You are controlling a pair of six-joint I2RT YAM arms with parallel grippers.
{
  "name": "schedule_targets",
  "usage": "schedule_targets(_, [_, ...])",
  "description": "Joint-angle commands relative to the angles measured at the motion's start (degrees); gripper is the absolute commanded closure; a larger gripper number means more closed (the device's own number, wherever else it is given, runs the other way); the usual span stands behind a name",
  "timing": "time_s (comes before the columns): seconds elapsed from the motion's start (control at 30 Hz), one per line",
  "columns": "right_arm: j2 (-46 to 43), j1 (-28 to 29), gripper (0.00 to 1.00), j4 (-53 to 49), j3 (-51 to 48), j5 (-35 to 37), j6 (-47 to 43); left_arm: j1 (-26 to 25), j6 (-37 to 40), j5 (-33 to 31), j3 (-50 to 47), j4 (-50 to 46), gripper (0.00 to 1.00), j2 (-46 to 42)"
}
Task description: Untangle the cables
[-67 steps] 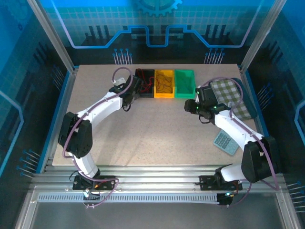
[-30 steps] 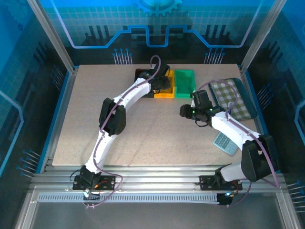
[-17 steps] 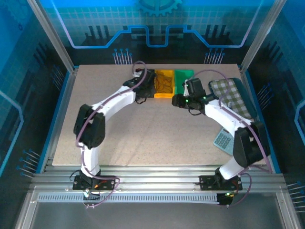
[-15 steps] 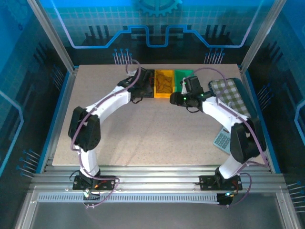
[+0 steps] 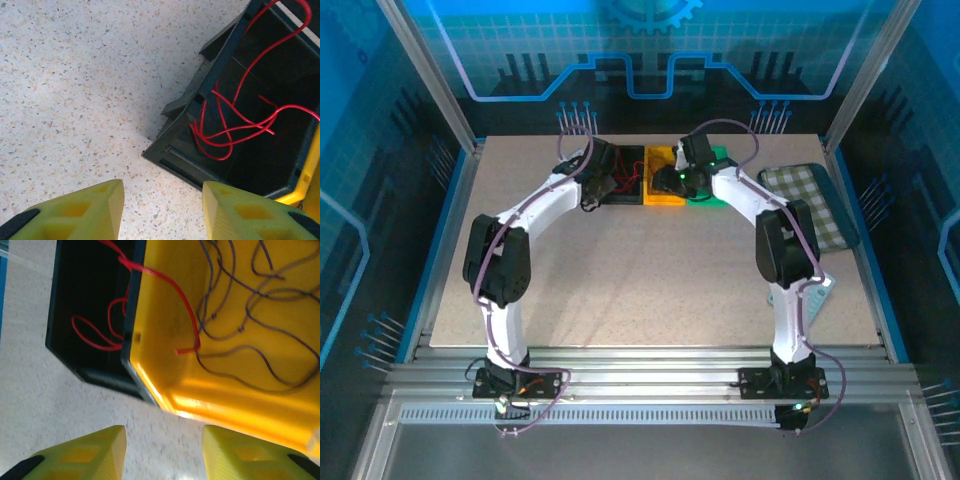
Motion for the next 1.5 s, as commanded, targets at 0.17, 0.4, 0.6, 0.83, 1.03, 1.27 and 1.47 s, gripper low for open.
schedule_targets(0.17, [8.89,-1.22,0.56,-4.7,12.07,-2.03,2.85,2.29,-2.61,3.09,3.36,-2.02,0.53,3.8])
schedule_targets(0.4, [12.25,-1.86,0.56,-3.56,13.18,0.38,4.49,3.26,-2.2,4.7,5.71,-1.98,0.53,6.15])
schedule_targets(0.6, [15.43,-1.71,0.57,-3.81,17.33,0.56,6.55,3.31,-0.97,5.84,6.82,-2.54,0.53,6.78])
schedule_targets(0.83, [17.76,-1.68,0.58,-4.4,19.81,0.16,8.38,3.57,0.42,7.08,8.54,-3.61,0.53,7.99])
schedule_targets(1.03, [16.23,-1.33,0.63,-4.21,17.55,-0.15,7.95,3.66,1.56,7.43,9.72,-4.18,0.53,8.8])
schedule_targets(1.27, [15.92,-1.44,0.7,-1.26,15.08,-1.77,10.07,3.75,1.66,8.77,9.99,-4.67,0.53,9.63])
schedule_targets(1.47, [16.21,-1.38,0.74,-0.88,15.45,-2.92,10.9,3.75,2.01,8.69,9.6,-5.32,0.54,9.42])
